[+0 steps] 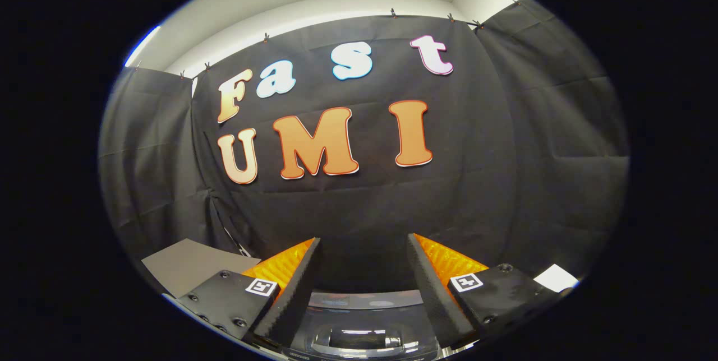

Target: Put the clothes into the washing machine and then close the washing machine lid.

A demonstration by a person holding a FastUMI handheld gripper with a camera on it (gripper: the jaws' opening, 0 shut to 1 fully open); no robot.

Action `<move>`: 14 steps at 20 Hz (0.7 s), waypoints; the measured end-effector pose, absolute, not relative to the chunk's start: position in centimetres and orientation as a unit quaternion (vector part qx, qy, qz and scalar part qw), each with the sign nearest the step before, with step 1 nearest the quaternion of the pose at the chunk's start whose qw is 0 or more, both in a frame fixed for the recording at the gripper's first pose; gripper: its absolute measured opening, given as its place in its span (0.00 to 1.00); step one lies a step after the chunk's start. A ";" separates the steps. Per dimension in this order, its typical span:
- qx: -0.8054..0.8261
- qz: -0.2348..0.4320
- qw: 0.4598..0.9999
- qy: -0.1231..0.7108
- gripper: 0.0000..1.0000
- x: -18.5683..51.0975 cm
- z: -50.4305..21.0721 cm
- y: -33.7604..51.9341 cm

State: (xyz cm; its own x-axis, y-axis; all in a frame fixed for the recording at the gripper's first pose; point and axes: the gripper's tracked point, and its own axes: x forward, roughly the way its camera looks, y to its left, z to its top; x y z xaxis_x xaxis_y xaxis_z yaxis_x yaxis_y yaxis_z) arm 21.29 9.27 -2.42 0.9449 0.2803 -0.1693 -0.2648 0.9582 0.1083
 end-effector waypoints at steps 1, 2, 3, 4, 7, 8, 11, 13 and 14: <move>0.038 0.136 0.986 0.085 0.97 21.1 -2.0 8.6; 0.033 0.134 0.987 0.081 0.97 21.1 -1.7 8.0; 0.030 0.133 0.988 0.077 0.97 20.9 -1.6 7.6; 0.031 0.135 0.988 0.074 0.97 20.7 -1.2 7.3; 0.034 0.141 0.988 0.060 0.97 20.3 -0.3 6.5; 0.032 0.141 0.988 0.055 0.97 20.3 0.0 6.2; 0.031 0.143 0.988 0.042 0.97 19.9 0.9 5.7; 0.031 0.142 0.989 0.037 0.97 19.8 1.3 5.4; 0.031 0.138 0.989 0.037 0.97 19.9 1.3 5.1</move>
